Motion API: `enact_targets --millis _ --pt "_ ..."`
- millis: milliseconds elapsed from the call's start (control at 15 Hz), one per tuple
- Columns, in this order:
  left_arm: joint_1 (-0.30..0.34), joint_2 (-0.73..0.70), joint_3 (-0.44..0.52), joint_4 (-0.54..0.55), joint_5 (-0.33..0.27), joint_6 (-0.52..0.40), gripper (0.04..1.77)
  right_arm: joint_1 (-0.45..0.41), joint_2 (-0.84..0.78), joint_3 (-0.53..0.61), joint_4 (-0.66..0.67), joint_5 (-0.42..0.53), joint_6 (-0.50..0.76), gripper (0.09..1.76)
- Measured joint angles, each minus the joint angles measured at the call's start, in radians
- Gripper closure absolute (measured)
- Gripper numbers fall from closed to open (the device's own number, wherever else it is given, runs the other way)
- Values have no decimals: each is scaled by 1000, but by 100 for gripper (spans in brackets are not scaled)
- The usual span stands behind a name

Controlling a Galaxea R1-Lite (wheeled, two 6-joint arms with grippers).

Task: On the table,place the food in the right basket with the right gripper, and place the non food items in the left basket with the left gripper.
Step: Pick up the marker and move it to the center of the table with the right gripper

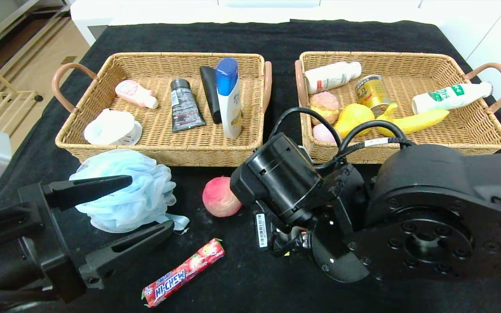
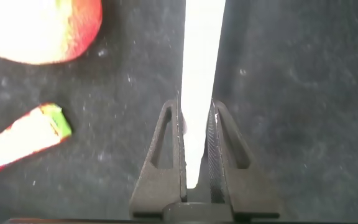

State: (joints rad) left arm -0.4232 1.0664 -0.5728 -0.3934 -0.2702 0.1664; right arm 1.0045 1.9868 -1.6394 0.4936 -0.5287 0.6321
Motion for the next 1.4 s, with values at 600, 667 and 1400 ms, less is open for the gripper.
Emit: enact_targets --millis 600,667,1400 --pt "0 2 2 2 -1 1 9 7 24 -23 2 -23 -7 106" --pt "0 2 3 2 -1 1 9 7 24 -23 2 -23 -7 94" --pt "4 9 -1 2 2 -2 9 -16 -203 129 15 7 -109 34"
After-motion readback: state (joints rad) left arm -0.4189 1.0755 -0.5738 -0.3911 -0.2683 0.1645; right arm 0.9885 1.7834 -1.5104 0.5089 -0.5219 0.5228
